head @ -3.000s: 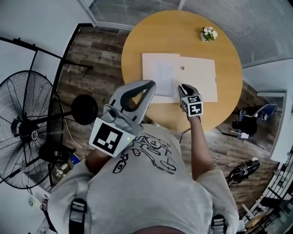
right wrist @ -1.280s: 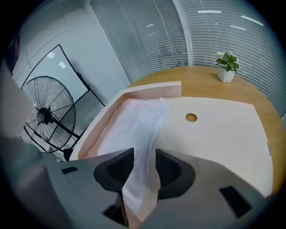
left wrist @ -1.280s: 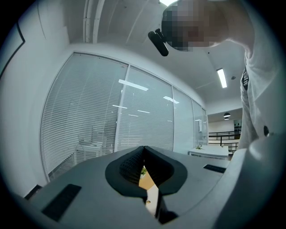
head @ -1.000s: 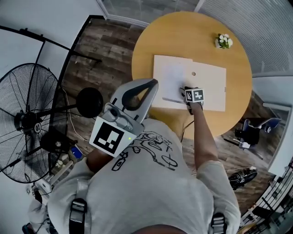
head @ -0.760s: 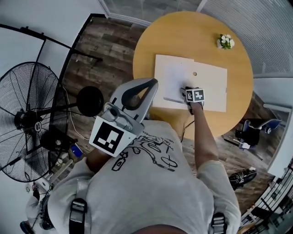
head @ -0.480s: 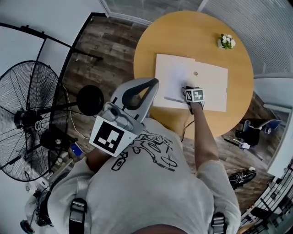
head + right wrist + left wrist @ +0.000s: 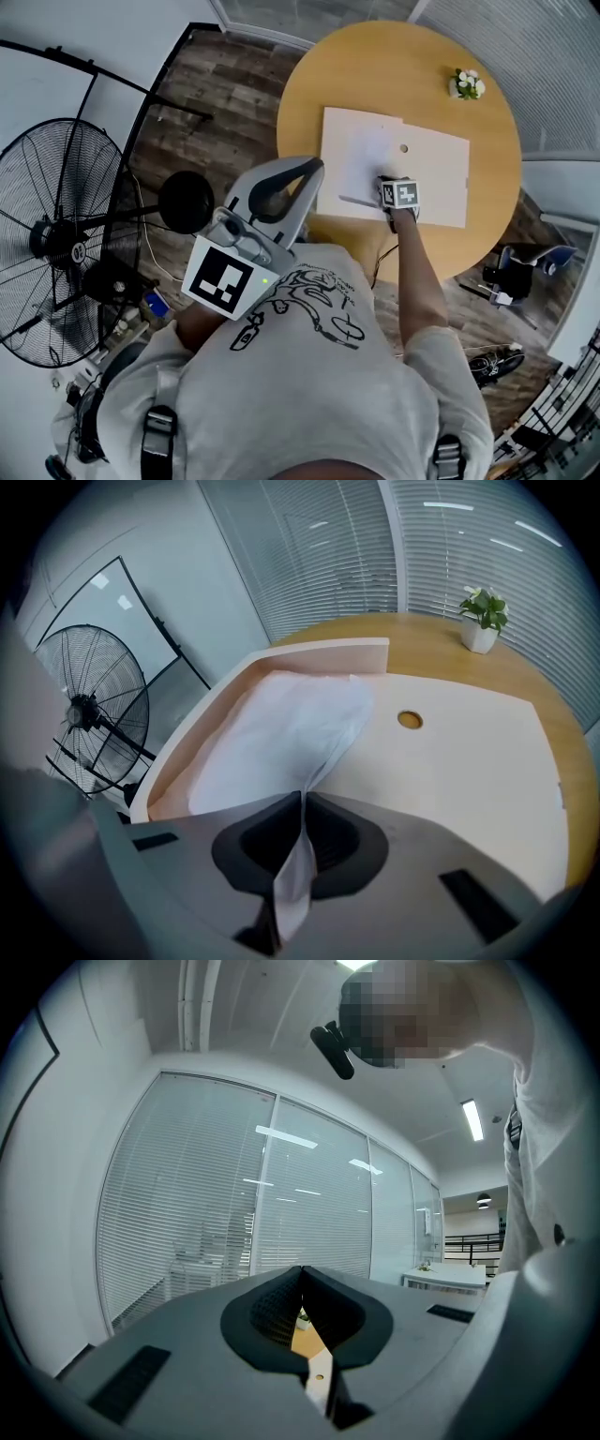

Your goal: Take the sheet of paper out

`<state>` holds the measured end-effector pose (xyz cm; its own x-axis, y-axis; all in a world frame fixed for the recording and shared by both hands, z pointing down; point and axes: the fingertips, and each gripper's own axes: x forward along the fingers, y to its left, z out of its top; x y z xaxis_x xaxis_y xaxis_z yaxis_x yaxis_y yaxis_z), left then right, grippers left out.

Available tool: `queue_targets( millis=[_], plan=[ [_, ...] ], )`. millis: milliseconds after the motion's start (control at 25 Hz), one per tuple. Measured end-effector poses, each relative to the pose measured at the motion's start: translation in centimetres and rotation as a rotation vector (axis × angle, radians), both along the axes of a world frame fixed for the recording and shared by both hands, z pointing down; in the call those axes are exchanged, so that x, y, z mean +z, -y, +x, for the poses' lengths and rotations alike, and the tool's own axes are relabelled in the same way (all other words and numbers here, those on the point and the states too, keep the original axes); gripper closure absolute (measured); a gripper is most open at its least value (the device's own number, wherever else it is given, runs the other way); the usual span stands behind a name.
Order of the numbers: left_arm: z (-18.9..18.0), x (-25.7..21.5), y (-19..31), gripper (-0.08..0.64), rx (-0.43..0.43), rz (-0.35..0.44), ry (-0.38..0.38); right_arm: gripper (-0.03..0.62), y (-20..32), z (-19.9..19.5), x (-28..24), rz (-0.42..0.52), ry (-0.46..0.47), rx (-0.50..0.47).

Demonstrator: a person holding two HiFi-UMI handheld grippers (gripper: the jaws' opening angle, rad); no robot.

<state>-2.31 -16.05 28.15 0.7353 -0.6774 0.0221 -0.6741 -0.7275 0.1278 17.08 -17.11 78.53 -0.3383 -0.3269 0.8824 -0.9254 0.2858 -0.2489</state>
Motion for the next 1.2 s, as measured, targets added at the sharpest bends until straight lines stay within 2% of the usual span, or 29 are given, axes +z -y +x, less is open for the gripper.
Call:
queue_targets(
  millis=[200,1200],
  plan=[
    [-0.1,-0.1,-0.3,0.54,0.001,0.003,0.0,0.58,-0.1,-0.1,-0.6,0.017,0.005,0.012],
    [1.1,-0.6,-1.1,0.54,0.033,0.009,-0.014,0.583,-0.1,1.5,-4.5,0.099,0.093,0.116]
  ],
)
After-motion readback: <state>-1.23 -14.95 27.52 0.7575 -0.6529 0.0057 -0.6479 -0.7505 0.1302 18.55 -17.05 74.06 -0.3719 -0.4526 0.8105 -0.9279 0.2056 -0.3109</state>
